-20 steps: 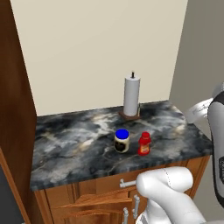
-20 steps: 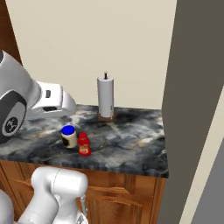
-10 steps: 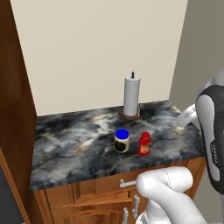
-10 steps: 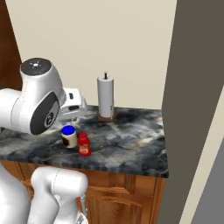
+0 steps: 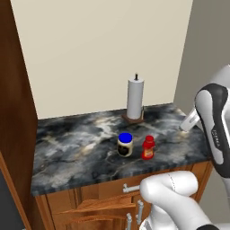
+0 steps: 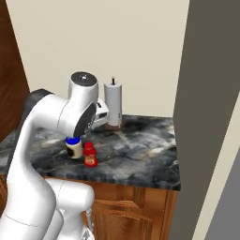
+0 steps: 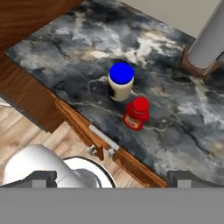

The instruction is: Place the ketchup and mayonnaise from the counter to the top shelf of the fridge. If the existing items in the fridge are on the top shelf, move them to other shelves.

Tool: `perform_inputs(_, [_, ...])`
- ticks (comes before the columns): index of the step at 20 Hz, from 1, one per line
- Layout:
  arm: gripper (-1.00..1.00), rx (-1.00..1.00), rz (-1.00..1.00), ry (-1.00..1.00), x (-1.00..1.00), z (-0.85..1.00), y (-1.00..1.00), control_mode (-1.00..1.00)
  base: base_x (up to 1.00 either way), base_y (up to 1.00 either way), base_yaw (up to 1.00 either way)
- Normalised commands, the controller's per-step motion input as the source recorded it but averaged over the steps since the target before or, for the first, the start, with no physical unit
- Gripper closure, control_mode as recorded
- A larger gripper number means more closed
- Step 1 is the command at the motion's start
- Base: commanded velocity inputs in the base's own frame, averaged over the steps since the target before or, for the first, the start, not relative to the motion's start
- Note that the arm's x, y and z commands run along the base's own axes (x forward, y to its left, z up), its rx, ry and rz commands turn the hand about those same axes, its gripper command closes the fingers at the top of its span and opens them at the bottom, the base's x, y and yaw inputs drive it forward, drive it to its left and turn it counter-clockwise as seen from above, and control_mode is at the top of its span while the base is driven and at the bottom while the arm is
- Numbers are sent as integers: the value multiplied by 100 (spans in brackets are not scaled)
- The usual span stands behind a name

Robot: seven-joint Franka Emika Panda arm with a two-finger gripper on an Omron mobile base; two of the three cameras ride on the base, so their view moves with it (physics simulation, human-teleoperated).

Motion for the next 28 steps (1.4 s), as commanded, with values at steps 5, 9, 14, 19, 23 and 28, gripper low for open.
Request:
perform_inputs(5, [-100, 0, 35, 5, 56, -37, -1, -100, 0, 0, 0])
perform_inputs(9, [-100, 0, 39, 0, 44, -36, 0, -100, 0, 0, 0])
perform_inputs(14, [-100, 11, 38, 0, 32, -40, -7, -100, 0, 0, 0])
perform_inputs(19, [-100, 19, 33, 0, 31, -35, -1, -100, 0, 0, 0])
perform_inputs(23, [-100, 21, 25, 0, 22, -24, 0, -100, 0, 0, 0])
perform_inputs(28, [-100, 6, 11, 0, 6, -10, 0, -100, 0, 0, 0])
